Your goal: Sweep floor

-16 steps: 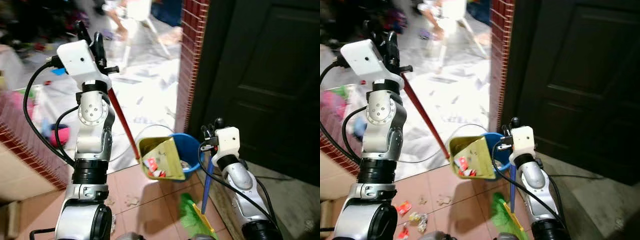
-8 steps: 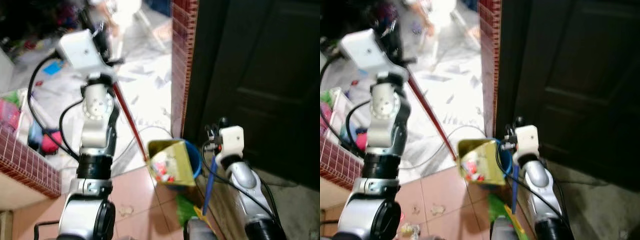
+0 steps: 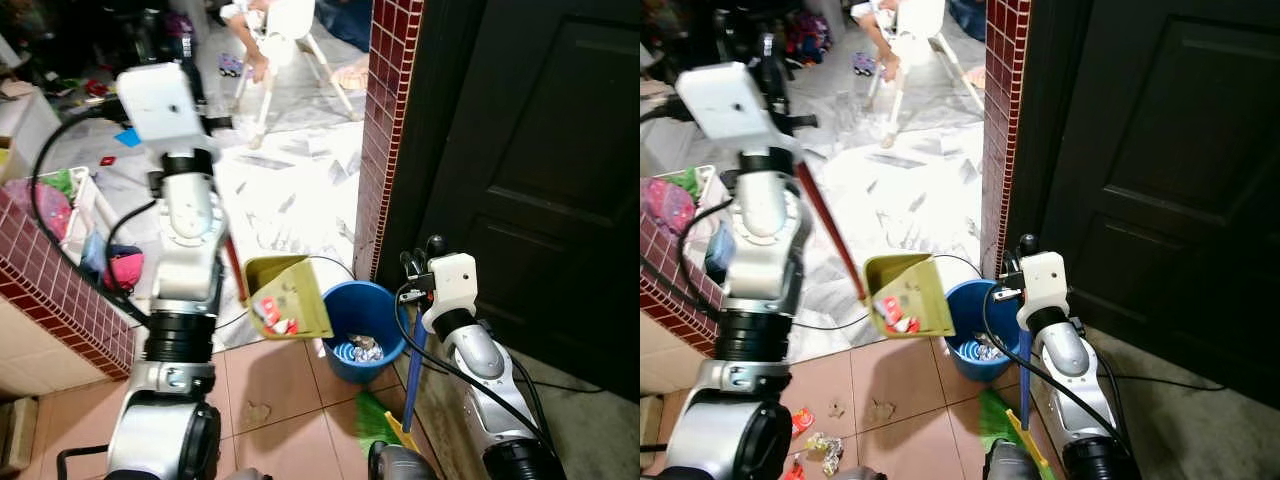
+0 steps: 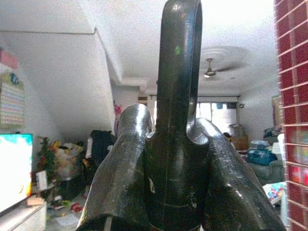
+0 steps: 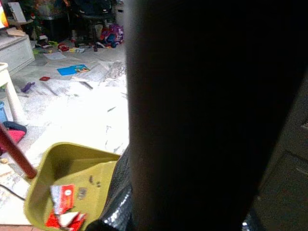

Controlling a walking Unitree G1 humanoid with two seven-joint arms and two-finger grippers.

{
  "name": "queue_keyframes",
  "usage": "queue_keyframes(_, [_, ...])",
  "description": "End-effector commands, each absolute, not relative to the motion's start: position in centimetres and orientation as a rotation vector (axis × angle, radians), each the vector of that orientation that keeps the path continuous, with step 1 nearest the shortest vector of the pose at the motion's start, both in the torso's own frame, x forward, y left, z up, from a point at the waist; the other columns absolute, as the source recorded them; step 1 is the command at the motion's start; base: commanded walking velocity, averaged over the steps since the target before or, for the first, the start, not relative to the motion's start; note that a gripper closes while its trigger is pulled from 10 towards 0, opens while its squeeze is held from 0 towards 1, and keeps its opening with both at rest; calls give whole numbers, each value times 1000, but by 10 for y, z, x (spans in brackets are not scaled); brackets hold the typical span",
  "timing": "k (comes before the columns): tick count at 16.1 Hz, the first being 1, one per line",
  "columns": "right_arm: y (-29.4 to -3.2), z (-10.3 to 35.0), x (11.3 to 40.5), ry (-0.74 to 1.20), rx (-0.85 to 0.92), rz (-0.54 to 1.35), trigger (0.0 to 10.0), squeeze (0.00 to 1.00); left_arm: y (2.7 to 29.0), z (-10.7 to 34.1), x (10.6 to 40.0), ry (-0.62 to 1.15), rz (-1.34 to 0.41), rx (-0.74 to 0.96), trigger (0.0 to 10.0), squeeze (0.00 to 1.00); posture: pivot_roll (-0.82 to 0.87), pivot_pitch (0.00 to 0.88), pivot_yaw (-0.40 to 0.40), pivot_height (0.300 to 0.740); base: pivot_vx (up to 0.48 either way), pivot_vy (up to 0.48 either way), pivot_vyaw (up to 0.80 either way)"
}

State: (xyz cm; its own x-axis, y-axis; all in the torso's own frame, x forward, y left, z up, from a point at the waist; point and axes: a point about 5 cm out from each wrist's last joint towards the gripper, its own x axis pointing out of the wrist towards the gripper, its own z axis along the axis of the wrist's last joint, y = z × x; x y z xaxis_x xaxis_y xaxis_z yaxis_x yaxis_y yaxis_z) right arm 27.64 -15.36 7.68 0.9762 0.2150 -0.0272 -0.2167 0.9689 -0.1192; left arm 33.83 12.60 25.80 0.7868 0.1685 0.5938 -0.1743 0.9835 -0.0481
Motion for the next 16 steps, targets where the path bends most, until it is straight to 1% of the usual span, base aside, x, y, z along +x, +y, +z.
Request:
queue_keyframes(1, [-150, 89, 281, -45, -137, 227, 10000, 0, 120, 268, 334, -708, 172, 13, 10000, 0, -116, 0, 79, 740, 0, 0, 0])
queue_keyframes(2, [-150, 90, 281, -47, -136, 225, 10000, 0, 112, 264, 333, -715, 149, 21, 10000, 0, -117, 0, 80, 740, 0, 0, 0])
queue_keyframes(5, [-150, 90, 280, -49, -135, 223, 10000, 0, 102, 264, 332, -729, 121, 31, 10000, 0, -122, 0, 84, 740, 0, 0, 0])
queue_keyframes(6, [-149, 89, 280, -49, -135, 221, 10000, 0, 91, 262, 330, -738, 69, 22, 10000, 0, -130, 0, 89, 740, 0, 0, 0])
queue_keyframes(8, [-148, 89, 280, -50, -135, 220, 10000, 0, 77, 260, 328, -746, -3, 14, 10000, 0, -132, 0, 93, 740, 0, 0, 0])
queue_keyframes(10, [-147, 89, 280, -54, -134, 213, 10000, 0, 36, 250, 317, -767, -231, 19, 10000, 0, -140, 0, 104, 740, 0, 0, 0])
queue_keyframes(11, [-147, 89, 280, -55, -133, 211, 10000, 0, 26, 247, 312, -771, -303, 27, 10000, 0, -140, 0, 106, 740, 0, 0, 0])
queue_keyframes(12, [-148, 90, 279, -56, -134, 208, 10000, 0, 14, 240, 305, -769, -415, 42, 10000, 0, -139, 0, 108, 740, 0, 0, 0])
queue_keyframes(13, [-148, 89, 279, -56, -135, 206, 10000, 0, 7, 234, 300, -761, -492, 49, 10000, 0, -139, 0, 109, 740, 0, 0, 0])
queue_keyframes(14, [-149, 89, 279, -56, -135, 203, 10000, 0, -1, 226, 291, -767, -620, 84, 10000, 0, -139, 0, 110, 740, 0, 0, 0])
queue_keyframes(15, [-149, 89, 279, -56, -136, 202, 10000, 0, -4, 222, 287, -770, -662, 107, 10000, 0, -139, 0, 110, 740, 0, 0, 0])
queue_keyframes(16, [-149, 89, 279, -56, -137, 202, 10000, 0, -8, 218, 282, -779, -745, 141, 10000, 0, -134, 0, 107, 740, 0, 0, 0])
